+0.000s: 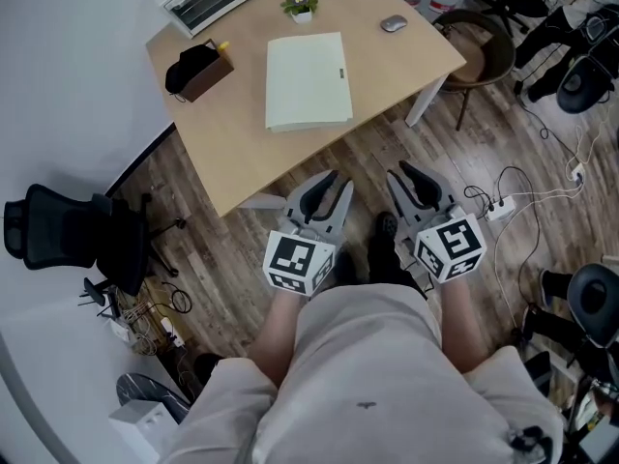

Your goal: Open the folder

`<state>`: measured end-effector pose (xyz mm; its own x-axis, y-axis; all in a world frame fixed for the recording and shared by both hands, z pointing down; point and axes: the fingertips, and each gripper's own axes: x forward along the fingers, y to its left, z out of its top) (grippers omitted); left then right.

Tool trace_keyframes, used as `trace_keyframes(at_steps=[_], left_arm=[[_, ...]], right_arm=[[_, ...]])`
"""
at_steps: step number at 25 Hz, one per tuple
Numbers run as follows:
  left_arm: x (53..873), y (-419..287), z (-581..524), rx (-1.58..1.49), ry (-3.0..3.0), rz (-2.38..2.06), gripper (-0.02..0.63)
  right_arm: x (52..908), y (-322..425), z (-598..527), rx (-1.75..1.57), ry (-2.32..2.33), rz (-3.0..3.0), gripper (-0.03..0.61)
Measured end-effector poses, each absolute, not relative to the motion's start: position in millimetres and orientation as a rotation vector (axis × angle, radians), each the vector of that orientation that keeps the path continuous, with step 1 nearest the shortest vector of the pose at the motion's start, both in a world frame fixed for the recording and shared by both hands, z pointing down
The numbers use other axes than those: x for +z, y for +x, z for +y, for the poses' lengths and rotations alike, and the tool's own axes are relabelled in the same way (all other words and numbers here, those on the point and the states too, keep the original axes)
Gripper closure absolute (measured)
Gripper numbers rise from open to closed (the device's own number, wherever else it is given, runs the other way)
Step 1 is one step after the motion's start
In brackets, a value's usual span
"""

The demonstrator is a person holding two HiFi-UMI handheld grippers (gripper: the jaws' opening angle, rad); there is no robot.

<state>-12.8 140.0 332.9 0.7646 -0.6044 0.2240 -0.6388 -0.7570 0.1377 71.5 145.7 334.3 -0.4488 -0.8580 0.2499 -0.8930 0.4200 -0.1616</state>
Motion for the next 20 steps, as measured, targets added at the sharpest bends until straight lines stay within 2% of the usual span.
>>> trace_keyframes(at_steps=[10, 20], left_arm=[[323, 21, 103, 0.275, 2.776, -1.070, 0.483], [331, 61, 80, 0.303, 2.737, -1.157, 0.480]], right_arm=[[327, 102, 96, 0.382, 1.489, -2.600, 0.433], [331, 134, 61, 0.383, 1.371, -2.652, 0.394]])
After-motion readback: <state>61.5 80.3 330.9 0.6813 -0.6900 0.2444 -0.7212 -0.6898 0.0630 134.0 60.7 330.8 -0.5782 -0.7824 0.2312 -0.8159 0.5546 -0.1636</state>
